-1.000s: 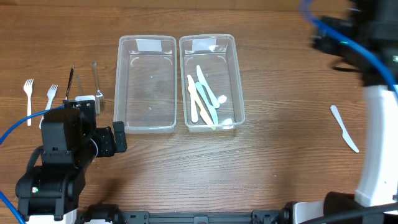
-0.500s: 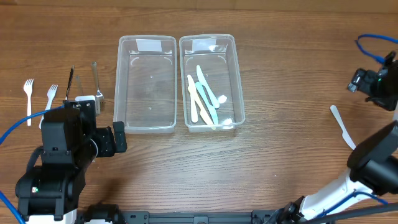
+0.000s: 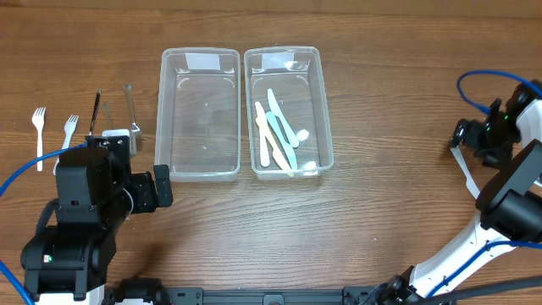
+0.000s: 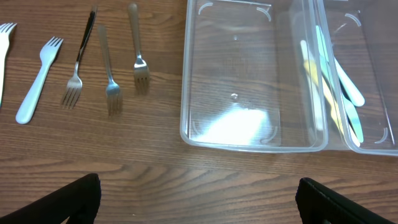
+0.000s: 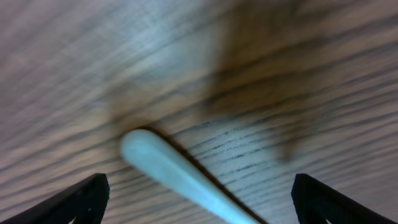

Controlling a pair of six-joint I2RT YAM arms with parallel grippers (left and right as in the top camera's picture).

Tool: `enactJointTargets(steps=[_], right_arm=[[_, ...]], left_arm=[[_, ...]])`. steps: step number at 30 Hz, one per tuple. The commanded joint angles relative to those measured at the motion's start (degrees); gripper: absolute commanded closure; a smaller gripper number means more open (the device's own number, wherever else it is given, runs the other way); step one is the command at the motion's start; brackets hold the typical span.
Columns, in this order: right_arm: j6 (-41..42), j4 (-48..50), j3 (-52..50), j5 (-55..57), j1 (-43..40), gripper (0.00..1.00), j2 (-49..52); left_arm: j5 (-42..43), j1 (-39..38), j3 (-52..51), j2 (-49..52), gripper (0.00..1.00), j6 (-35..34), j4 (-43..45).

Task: Pack container
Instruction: 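Move the right gripper to the last white knife and grasp it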

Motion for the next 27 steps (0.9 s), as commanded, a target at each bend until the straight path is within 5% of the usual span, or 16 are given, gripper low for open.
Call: enactJointTargets(steps=[1,5,9,13,27], right_arm=[[-0.02,2.03,-4.79,2.27,-0.17,0.05,0.09],[0.22,3.52,-7.02,2.23,-0.15,0.15,0.09],[0.28,4.20,-7.21,2.19,-0.07,0.46,0.09],[1.53,5.05,-7.21,2.19,-0.04,0.59,0.09],[2.60,6.32,-7.21,1.97,-0.04,0.76,0.09]], left_arm=[[1.03,0.26,1.29,-0.17,0.00,-0.57,0.28],[1.03,0.26,1.29,-0.17,0.00,-0.55,0.46],[1.05,0.26,1.29,-0.17,0.00,-0.57,0.46],[1.07,0.26,1.29,-0.17,0.00,-0.57,0.44],[1.09,0.26,1.29,-0.17,0.00,-0.57,0.42]])
